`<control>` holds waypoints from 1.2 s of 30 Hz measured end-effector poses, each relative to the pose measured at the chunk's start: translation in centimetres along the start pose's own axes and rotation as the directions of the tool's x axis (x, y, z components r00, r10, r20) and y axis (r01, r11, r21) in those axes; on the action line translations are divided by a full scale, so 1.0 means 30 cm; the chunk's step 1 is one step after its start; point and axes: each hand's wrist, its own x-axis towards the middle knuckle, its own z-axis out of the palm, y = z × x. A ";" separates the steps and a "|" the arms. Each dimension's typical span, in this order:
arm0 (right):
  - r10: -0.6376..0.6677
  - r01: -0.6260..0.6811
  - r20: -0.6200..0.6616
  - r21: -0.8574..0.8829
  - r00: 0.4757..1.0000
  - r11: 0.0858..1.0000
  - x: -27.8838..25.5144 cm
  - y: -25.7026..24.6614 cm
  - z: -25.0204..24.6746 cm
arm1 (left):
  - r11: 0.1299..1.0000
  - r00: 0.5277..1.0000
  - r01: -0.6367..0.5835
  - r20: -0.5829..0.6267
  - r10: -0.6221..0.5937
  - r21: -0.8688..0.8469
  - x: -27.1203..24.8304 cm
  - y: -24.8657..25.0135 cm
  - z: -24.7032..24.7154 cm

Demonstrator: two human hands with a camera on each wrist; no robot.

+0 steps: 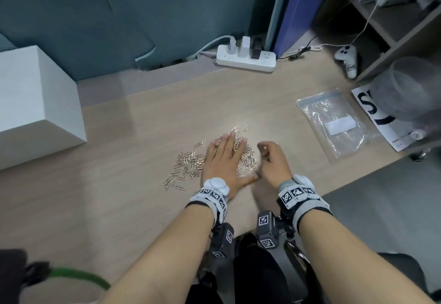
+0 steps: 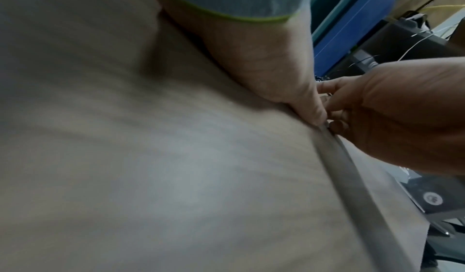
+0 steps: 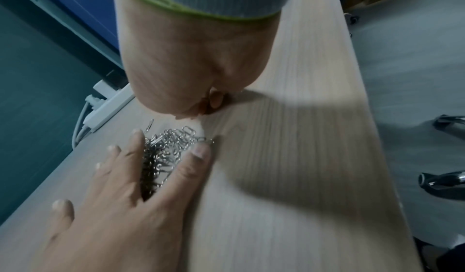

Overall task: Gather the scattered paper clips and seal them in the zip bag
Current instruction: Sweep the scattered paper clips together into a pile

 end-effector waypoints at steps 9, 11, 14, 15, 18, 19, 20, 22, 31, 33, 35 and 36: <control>-0.011 0.021 0.103 -0.090 0.995 0.996 -0.023 -0.014 -0.022 | 0.990 0.988 0.142 -0.062 -0.142 -0.004 -0.038 -0.092 -0.018; -0.010 0.025 0.110 -0.133 0.994 0.991 -0.058 -0.053 -0.015 | 0.966 0.964 0.258 -0.061 -0.257 0.007 -0.133 -0.145 -0.040; 0.007 0.012 0.129 -0.142 0.992 0.990 -0.095 -0.109 0.020 | 0.906 0.906 0.423 -0.040 -0.422 -0.001 -0.237 -0.198 -0.034; 0.001 0.017 0.137 -0.124 0.991 0.992 -0.098 -0.123 0.032 | 0.899 0.899 0.438 -0.029 -0.438 -0.007 -0.252 -0.205 -0.031; -0.029 0.041 0.176 -0.065 0.984 0.997 -0.087 -0.143 0.059 | 0.918 0.918 0.397 -0.015 -0.397 -0.028 -0.228 -0.206 -0.028; -0.031 0.041 0.186 -0.049 0.982 0.998 -0.077 -0.142 0.058 | 0.927 0.927 0.375 -0.019 -0.375 -0.032 -0.200 -0.199 -0.024; -0.029 0.038 0.198 -0.038 0.980 0.999 -0.068 -0.143 0.048 | 0.934 0.934 0.354 -0.021 -0.355 -0.041 -0.168 -0.190 -0.021; -0.031 0.037 0.187 -0.028 0.982 0.999 -0.040 -0.135 0.016 | 0.948 0.950 0.310 -0.024 -0.312 -0.068 -0.097 -0.166 -0.019; 0.013 0.001 0.074 -0.175 0.997 0.985 0.099 -0.050 -0.078 | 0.999 0.999 0.027 -0.018 -0.026 0.033 0.014 -0.022 -0.012; -0.023 0.034 0.123 -0.090 0.992 0.995 0.087 -0.065 -0.066 | 0.998 0.998 0.043 -0.036 -0.042 0.039 0.045 -0.021 -0.003; -0.071 0.072 0.168 0.000 0.983 0.997 0.075 -0.069 -0.043 | 0.994 0.993 0.108 -0.055 -0.106 0.032 0.085 -0.037 -0.004; -0.082 0.074 0.159 0.052 0.984 0.996 0.077 -0.072 -0.033 | 0.991 0.990 0.128 -0.065 -0.125 0.040 0.101 -0.051 -0.008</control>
